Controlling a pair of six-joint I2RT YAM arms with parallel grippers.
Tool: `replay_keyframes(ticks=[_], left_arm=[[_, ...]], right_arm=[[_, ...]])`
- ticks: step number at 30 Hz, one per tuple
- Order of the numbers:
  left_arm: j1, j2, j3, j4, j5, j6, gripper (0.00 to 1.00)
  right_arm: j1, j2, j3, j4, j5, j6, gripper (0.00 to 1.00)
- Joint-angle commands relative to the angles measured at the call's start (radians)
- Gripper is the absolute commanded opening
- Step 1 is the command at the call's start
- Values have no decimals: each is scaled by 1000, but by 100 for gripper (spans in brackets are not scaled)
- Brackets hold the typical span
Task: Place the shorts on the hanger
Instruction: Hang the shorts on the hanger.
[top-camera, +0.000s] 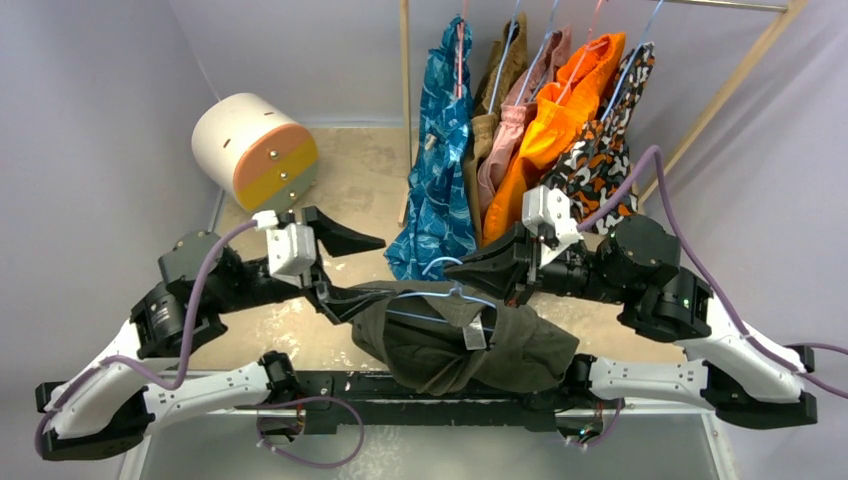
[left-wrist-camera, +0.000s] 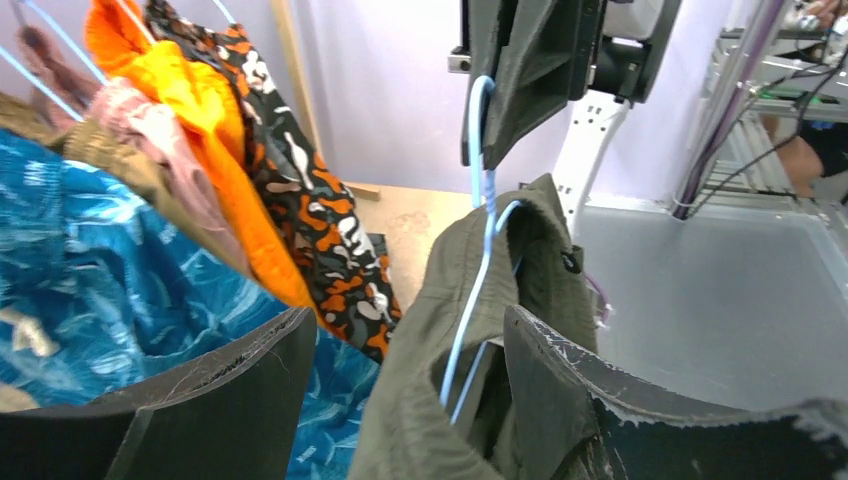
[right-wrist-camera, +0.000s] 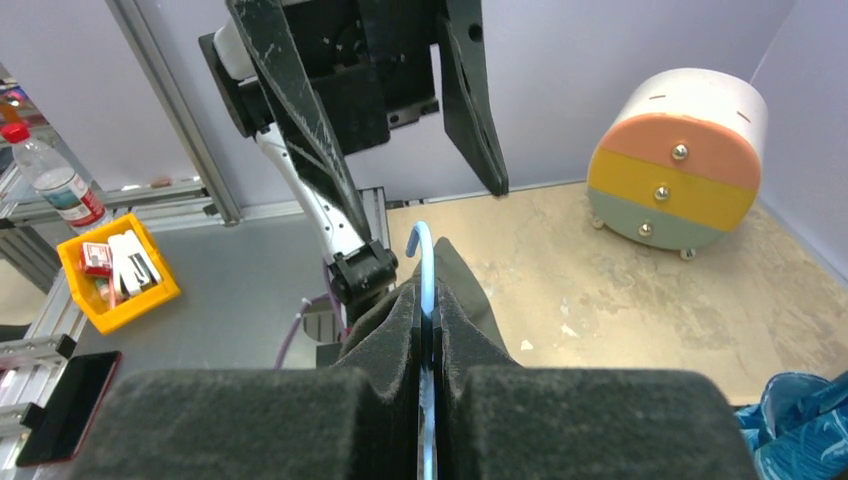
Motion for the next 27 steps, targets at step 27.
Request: replay_keyframes(ticks=[27], left_arm=[[3,184,-193,514,205,-284,59]], right_arm=[[1,8,-35,285,-18,7,0]])
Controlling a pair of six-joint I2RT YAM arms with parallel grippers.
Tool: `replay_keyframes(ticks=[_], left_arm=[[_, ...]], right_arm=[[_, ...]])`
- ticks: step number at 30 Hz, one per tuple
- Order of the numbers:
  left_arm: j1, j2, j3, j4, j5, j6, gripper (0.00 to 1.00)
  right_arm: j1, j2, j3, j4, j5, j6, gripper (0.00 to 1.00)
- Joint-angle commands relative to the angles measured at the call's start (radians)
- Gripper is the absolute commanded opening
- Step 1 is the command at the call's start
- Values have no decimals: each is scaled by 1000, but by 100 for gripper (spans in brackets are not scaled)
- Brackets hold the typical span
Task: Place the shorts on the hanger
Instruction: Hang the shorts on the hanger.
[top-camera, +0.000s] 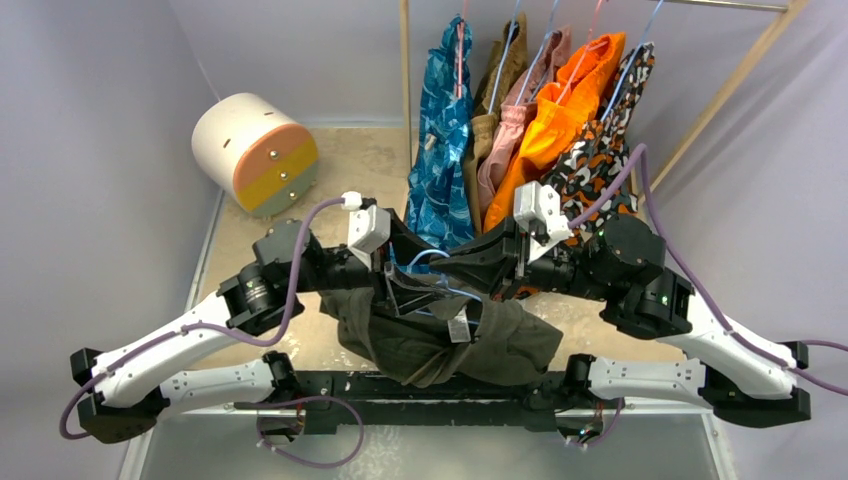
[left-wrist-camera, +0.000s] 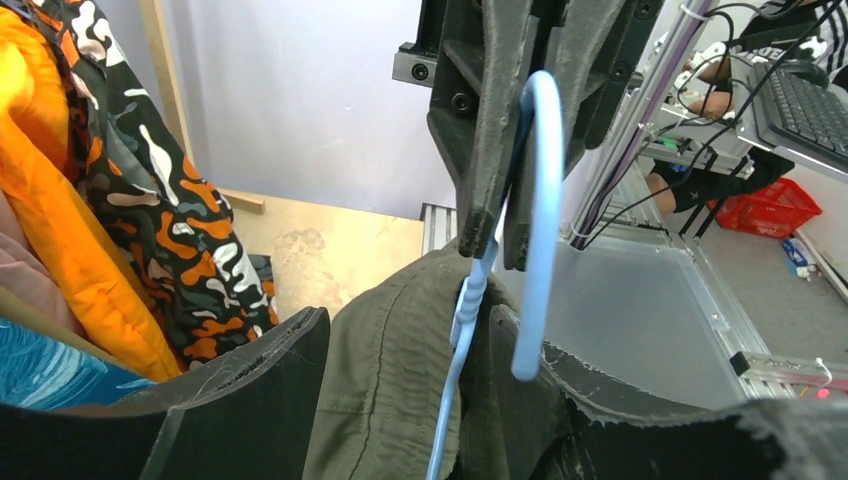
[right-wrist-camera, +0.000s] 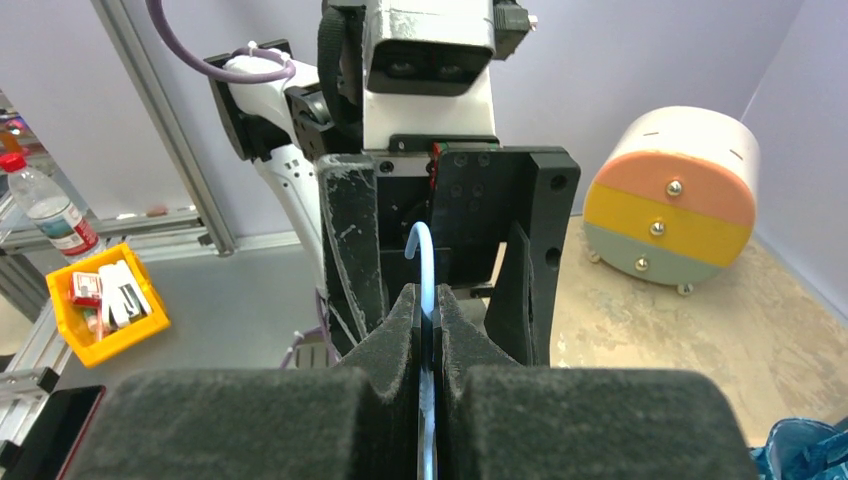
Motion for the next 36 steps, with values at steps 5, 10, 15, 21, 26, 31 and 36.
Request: replay_keyframes(ticks=[5,10,15,21,26,31,36], left_arm=[[2,26,-15,144,54,-68,52],[3,39,-16,149,69,-76,29],[2,34,-18,123,40,-68,0],[2,-62,-58,94,-194,-28,0],[2,-187,-95,44,-435,32,0],[2,-288,-62,-73,-711,101,0],[2,-317,12,-163,-948,120,0]], right_arm=[[1,-19,3,159,-9,5,0],[0,-15,3,161,-10,5,0],[0,-15,6,158,-9,6,0],[0,-19,5,124,44,15,14],[0,-36,6,78,168,31,62],[0,-89,-15,47,420,47,71],[0,-99,-43,-1,592,85,69]])
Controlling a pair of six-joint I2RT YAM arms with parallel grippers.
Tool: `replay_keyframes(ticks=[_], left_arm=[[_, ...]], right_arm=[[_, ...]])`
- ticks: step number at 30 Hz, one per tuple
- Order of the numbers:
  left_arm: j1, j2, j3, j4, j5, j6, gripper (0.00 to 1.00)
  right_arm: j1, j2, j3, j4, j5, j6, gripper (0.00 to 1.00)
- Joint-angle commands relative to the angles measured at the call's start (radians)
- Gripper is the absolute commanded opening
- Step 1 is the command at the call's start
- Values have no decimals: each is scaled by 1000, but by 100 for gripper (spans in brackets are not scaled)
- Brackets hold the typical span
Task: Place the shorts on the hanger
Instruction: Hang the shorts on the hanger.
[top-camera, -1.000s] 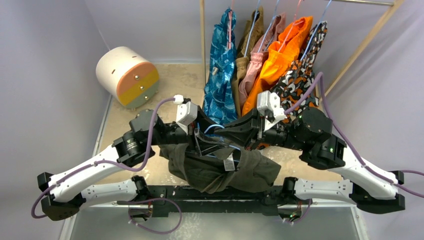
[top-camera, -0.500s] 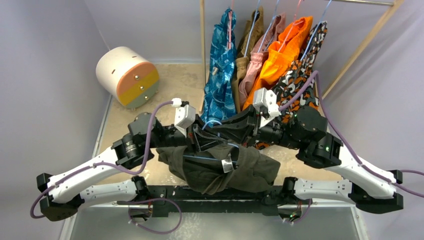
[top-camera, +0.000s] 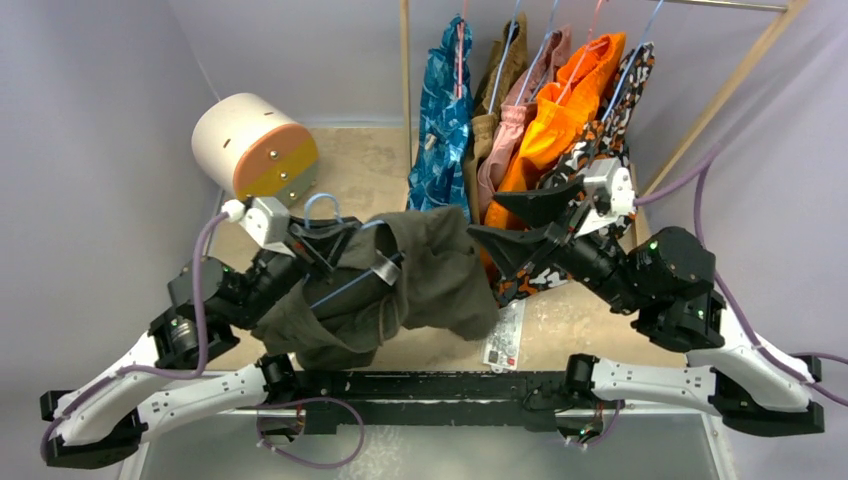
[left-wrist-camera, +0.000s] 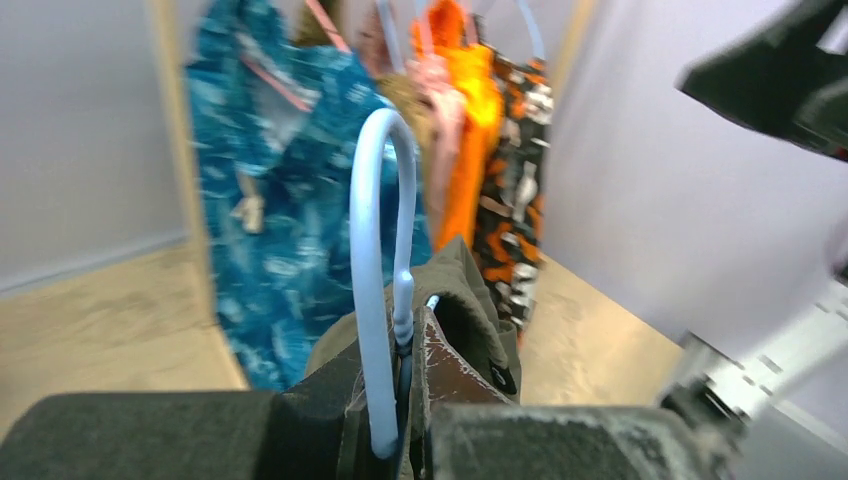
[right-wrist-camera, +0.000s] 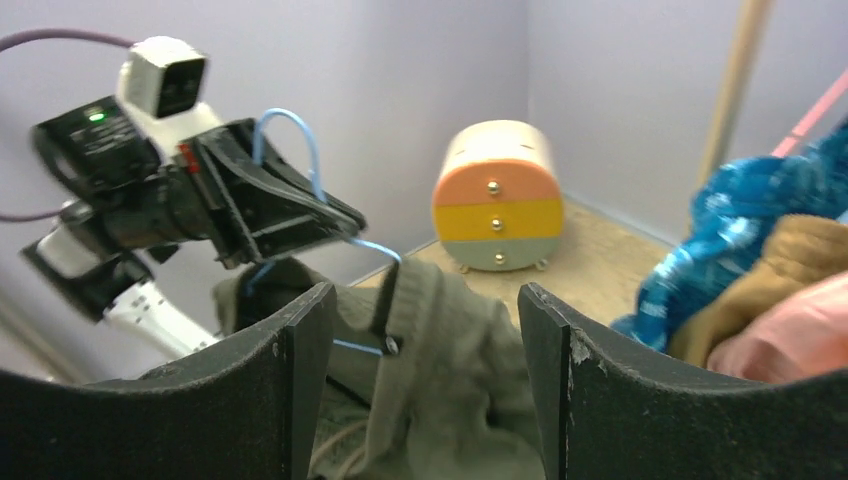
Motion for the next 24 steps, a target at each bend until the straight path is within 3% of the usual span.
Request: replay_keyframes(ticks=[1,8,16,24], left_arm=[[6,-22,109,-14,-299,42,0],[5,-6,149,11,-309,21,0],[6,17,168,40,-309,4,0],[5,12,184,33,-320,17,0]], right_arm=[[3,3,-22,-26,181,47,68],[2,103,-80,77,75,107,67],[3,325,-46,208,109,184,70],[3,448,-17,187,129,250,71]])
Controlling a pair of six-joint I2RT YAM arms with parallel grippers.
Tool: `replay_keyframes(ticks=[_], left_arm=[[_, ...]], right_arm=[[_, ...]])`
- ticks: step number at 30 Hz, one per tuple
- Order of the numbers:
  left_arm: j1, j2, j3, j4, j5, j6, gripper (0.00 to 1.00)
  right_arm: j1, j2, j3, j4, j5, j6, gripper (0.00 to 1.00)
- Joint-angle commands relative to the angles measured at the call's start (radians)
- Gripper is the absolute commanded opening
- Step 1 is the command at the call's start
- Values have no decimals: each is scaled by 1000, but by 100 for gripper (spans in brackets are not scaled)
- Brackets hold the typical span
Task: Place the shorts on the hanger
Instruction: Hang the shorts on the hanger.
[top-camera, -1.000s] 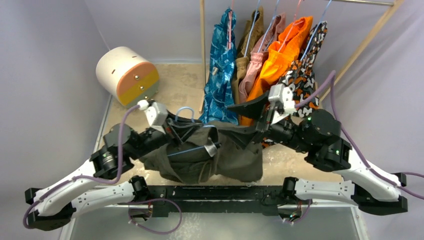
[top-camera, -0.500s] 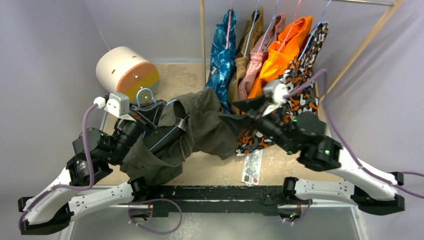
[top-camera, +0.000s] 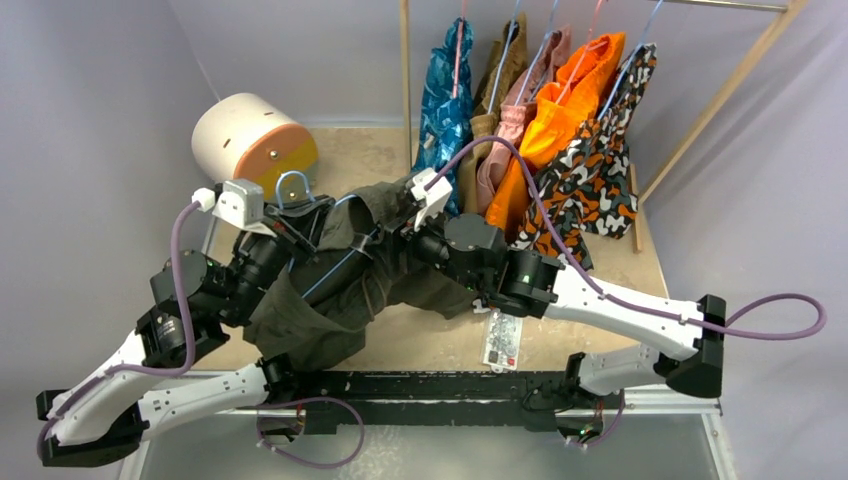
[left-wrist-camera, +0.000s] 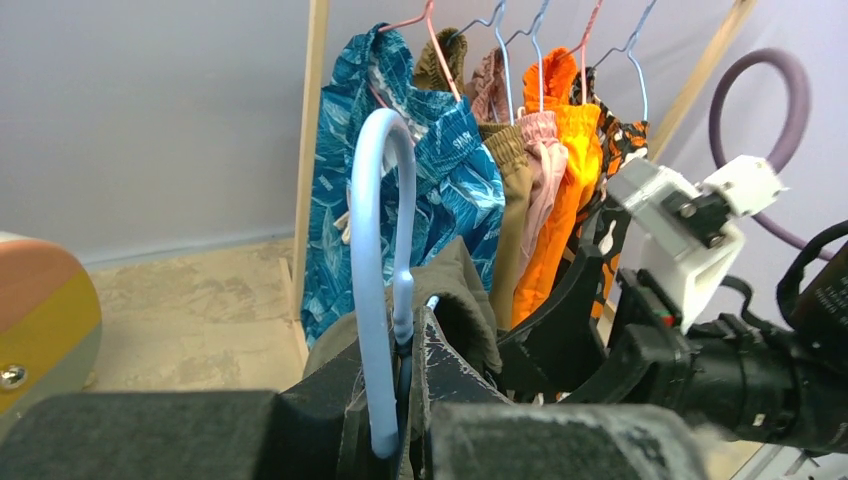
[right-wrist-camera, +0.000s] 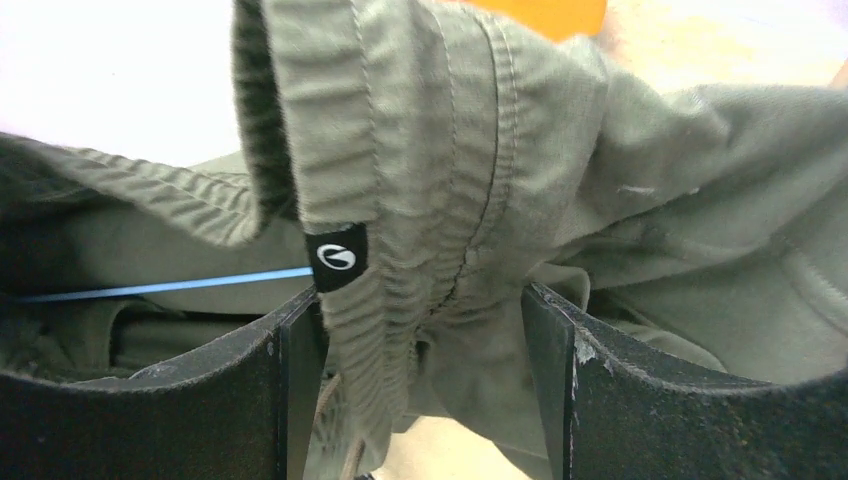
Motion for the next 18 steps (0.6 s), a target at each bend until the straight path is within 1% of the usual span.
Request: replay_keyframes(ticks=[1,2,3,4,5,7,8,9,10,11,15,18], left_arm=[[2,-12,74,94,-20,2,0],[2,-12,77,90,-18,3,0],[2,-10,80,86,-9,3,0],[3,-7,84,81,4,1,0],[2,-3,91,72,19,2,0],[3,12,115,41,55,-1,0],[2,22,132,18,70,-5,0],[2,32,159,-14,91,-7,0],[2,43,178,-45,115,-7,0],[2,55,197,-87,138,-6,0],[3,96,242,-195,201,3,0],[3,116,248,-236,184,5,0]], right_arm=[[3,13,64,54,23,53,70],[4,26,73,39,29,55,66],[4,40,85,23,44,58,60],[4,49,98,8,66,61,51],[3,57,115,-9,102,61,38],[5,62,160,-48,177,45,17],[3,59,186,-65,217,33,10],[4,55,211,-81,254,18,5],[3,47,237,-92,282,-1,1],[4,41,263,-108,303,-14,0],[4,37,370,-192,342,-47,0],[4,46,438,-293,346,-49,0]])
